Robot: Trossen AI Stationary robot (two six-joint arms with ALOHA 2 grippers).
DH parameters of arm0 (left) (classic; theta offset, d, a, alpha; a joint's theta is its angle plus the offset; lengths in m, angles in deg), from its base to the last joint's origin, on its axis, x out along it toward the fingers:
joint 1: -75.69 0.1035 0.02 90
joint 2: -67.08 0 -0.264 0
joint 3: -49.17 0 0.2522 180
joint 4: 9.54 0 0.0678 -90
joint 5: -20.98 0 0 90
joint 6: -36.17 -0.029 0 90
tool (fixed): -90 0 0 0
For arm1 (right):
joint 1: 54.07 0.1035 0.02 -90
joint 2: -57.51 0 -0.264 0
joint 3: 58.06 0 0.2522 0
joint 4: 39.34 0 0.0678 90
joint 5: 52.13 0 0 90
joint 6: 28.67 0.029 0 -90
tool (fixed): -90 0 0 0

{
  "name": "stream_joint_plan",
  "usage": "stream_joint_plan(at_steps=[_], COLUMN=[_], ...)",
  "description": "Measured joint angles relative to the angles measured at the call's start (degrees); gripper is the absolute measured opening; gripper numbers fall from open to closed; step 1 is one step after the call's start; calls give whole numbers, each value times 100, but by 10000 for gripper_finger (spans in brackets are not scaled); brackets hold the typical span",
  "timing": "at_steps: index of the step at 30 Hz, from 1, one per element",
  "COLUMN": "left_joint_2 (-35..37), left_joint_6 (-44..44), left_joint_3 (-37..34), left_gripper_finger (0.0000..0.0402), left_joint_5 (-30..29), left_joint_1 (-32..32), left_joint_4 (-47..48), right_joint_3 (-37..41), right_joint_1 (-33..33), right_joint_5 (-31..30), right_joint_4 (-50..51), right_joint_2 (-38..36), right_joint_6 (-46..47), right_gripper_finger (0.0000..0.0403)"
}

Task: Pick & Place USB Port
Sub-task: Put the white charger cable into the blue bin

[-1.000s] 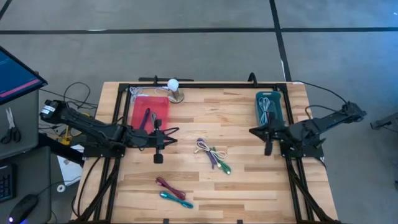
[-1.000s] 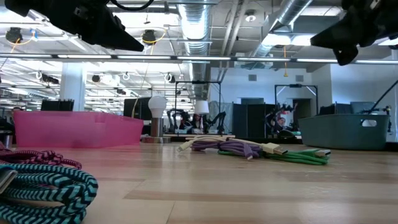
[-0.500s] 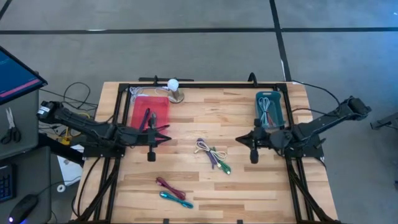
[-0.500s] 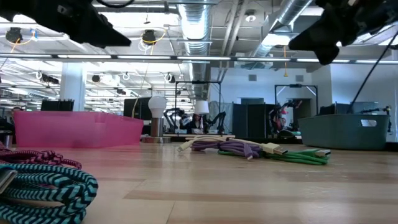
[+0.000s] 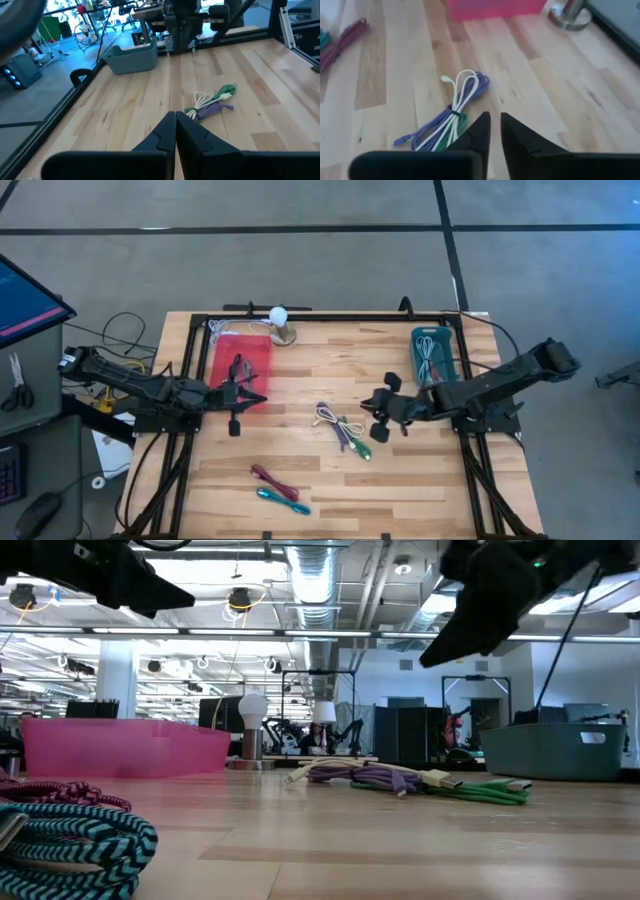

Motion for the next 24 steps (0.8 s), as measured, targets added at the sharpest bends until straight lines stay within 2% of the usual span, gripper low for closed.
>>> stream_joint_plan(at_steps=[3, 10, 14, 19, 24], left_joint_2=[-24, -27, -27, -29, -29], left_joint_6=[1, 1, 1, 2, 0], left_joint_3=[-2, -2, -2, -2, -2], left_gripper_finger=[11, 11, 11, 11, 11], left_joint_5=[0, 0, 0, 0, 0], left_joint_1=[0, 0, 0, 0, 0], left_joint_4=[-4, -10, -15, -21, -25], right_joint_3=[-250, -706, -724, -722, -724], right_joint_1=[-77, -268, -292, -290, -290], right_joint_5=[140, 710, 849, 893, 1477], right_joint_4=[95, 976, 929, 720, -80], right_joint_2=[412, 1019, 1342, 1744, 2035], right_joint_6=[65, 929, 1139, 1286, 1287], right_gripper_finger=[65, 149, 188, 208, 199])
